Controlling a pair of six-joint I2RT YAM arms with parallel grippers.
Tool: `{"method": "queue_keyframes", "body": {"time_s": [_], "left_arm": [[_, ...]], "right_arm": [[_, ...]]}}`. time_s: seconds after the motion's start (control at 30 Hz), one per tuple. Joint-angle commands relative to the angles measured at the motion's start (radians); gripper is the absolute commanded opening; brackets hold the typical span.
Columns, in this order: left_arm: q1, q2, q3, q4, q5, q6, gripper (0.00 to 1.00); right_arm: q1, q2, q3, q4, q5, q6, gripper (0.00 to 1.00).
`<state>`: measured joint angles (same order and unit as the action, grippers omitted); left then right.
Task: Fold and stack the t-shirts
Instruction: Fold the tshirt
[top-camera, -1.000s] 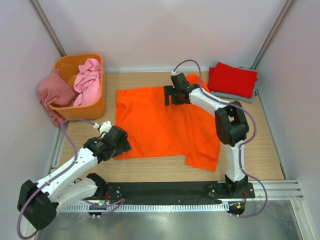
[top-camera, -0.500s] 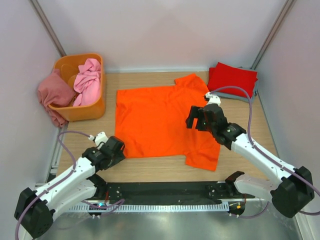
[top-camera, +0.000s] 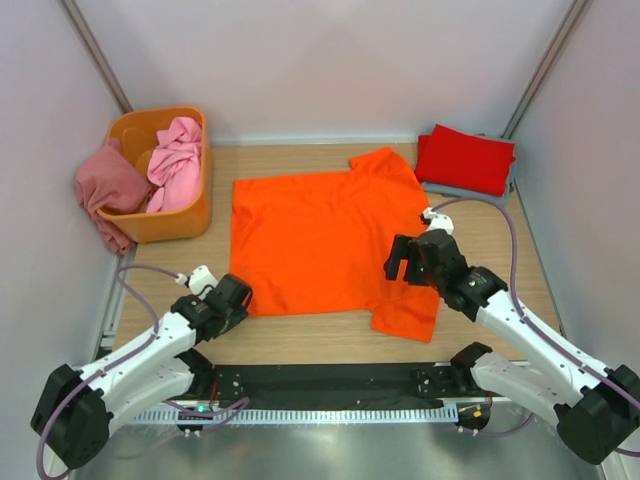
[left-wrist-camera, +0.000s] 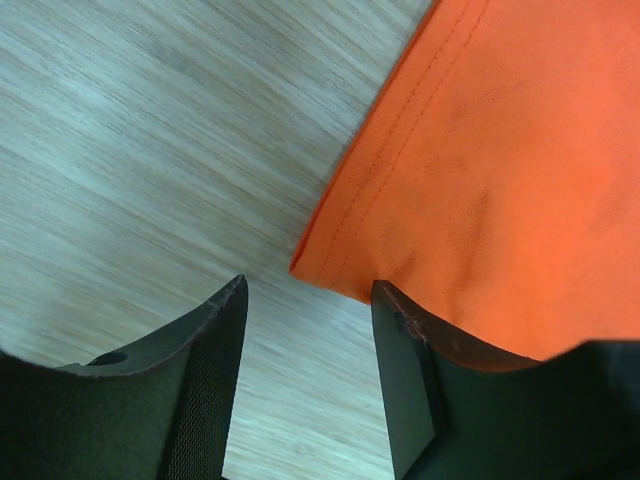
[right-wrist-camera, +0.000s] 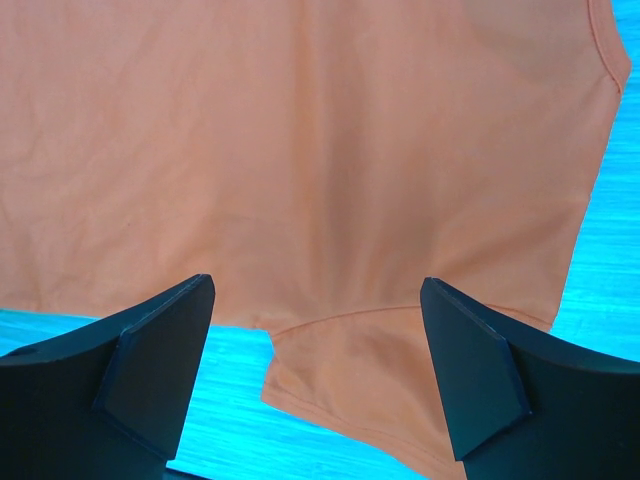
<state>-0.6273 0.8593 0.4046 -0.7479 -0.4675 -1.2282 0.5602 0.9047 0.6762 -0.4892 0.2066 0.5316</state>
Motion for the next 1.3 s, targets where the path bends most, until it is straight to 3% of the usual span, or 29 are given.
{"method": "queue_keyframes", "body": {"time_s": [0.0,0.1,0.37,0.7,0.87,0.97,1.1,1.2,1.27], "left_arm": [[-0.002,0.006,-0.009,0.067,-0.082,-0.027,0.54],[-0.003,0.015,-0.013,0.081,-0.094,-0.022,0.45],[-0.003,0.066,-0.018,0.139,-0.109,-0.011,0.39],[-0.006,0.084,-0.020,0.174,-0.103,0.010,0.00],[-0.006,0.057,-0.029,0.176,-0.095,0.015,0.00],[-0.006,0.044,-0.035,0.177,-0.091,0.018,0.00],[-0.006,0.035,-0.038,0.182,-0.086,0.027,0.00],[-0.006,0.034,-0.038,0.186,-0.082,0.030,0.00],[-0.008,0.035,-0.039,0.188,-0.079,0.033,0.00]], "right_arm": [[0.004,-0.027,-0.010,-0.002,-0.009,0.028,0.90],[0.006,-0.033,-0.015,-0.012,-0.021,0.047,0.90],[0.007,-0.072,-0.041,-0.138,0.027,0.218,0.90],[0.092,0.039,-0.004,-0.406,0.128,0.427,0.90],[0.260,0.069,0.054,-0.593,0.240,0.562,0.90],[0.287,0.040,-0.013,-0.550,0.177,0.614,0.87],[0.287,0.014,-0.121,-0.476,0.130,0.659,0.75],[0.287,0.037,-0.159,-0.447,0.134,0.689,0.65],[0.287,0.046,-0.159,-0.443,0.157,0.712,0.64]]}}
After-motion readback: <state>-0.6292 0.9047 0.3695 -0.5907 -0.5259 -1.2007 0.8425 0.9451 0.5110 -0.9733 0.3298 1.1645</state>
